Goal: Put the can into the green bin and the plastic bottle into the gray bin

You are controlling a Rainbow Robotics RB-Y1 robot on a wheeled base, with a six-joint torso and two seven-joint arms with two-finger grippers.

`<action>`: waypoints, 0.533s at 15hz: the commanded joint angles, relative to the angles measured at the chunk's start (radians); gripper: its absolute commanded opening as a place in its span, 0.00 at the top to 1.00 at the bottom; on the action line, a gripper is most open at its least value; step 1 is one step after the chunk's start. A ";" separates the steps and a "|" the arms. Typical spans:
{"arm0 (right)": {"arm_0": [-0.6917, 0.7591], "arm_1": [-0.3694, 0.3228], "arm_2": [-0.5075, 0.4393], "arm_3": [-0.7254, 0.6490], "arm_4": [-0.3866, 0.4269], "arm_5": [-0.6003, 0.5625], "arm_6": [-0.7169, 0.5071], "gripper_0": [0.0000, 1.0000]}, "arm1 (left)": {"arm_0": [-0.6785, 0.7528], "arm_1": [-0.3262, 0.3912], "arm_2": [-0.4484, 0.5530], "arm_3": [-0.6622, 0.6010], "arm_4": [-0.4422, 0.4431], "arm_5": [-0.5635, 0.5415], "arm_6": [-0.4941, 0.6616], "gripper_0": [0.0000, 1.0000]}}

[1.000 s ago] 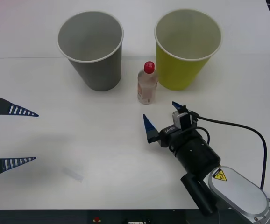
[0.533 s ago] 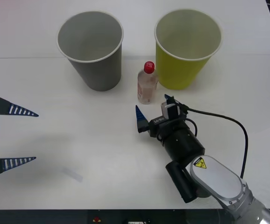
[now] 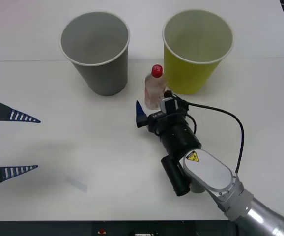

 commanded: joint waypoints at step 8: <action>-0.132 0.048 -0.001 0.155 -0.001 0.003 -0.020 0.00 | 0.000 0.000 0.000 0.000 0.000 0.000 0.000 0.00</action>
